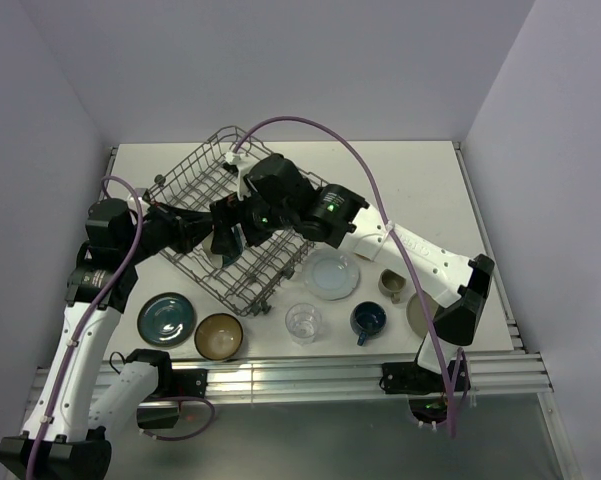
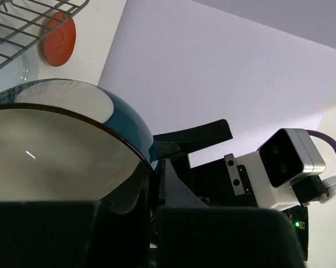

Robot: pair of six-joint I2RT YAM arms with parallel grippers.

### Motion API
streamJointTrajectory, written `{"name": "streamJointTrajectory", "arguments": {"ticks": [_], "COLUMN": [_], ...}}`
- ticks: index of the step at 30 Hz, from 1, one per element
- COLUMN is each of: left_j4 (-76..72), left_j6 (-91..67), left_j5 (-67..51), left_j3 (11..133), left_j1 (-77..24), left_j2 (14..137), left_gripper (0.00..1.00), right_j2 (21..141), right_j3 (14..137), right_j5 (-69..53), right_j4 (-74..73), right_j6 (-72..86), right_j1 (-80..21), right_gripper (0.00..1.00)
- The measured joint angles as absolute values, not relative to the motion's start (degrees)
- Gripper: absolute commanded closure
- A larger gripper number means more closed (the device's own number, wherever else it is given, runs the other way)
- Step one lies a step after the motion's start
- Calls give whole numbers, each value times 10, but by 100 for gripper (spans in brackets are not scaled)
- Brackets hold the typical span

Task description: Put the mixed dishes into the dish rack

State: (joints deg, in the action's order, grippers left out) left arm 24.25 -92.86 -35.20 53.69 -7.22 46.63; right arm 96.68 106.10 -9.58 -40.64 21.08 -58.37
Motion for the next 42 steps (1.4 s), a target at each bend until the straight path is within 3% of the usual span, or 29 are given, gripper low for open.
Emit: {"name": "streamJointTrajectory", "arguments": {"ticks": [6, 8, 15, 18, 23, 25, 28, 29, 33, 42], "left_j4": [237, 232, 231, 230, 220, 218, 217, 217, 208, 221], "left_j6": [-930, -932, -933, -933, -937, -937, -935, -935, -933, -915], "left_j5": [-352, -352, -347, -347, -347, -347, -349, -349, -352, -350], "left_j3": [537, 537, 536, 535, 522, 517, 514, 514, 514, 515], "left_j1": [-72, -72, -72, -72, -72, -72, -72, -72, -73, -73], "left_j2": [462, 462, 462, 462, 459, 460, 467, 469, 478, 484], "left_gripper": [100, 100, 100, 100, 100, 95, 83, 73, 54, 29], "right_j2": [966, 966, 966, 966, 966, 966, 966, 966, 966, 966], "right_j3": [1046, 1046, 1042, 1041, 1036, 1028, 1023, 1023, 1016, 1007], "right_j5": [-109, -111, -111, -111, -109, -107, -104, -103, -98, -92], "right_j4": [-398, -397, -390, -390, -389, -385, -385, -385, -386, -392], "right_j6": [219, 221, 223, 223, 220, 220, 219, 218, 213, 209], "right_j1": [-584, -583, -583, -583, -583, -583, -582, -581, -581, -581], "right_gripper": [18, 28, 46, 99, 100, 100, 100, 100, 100, 100]}}
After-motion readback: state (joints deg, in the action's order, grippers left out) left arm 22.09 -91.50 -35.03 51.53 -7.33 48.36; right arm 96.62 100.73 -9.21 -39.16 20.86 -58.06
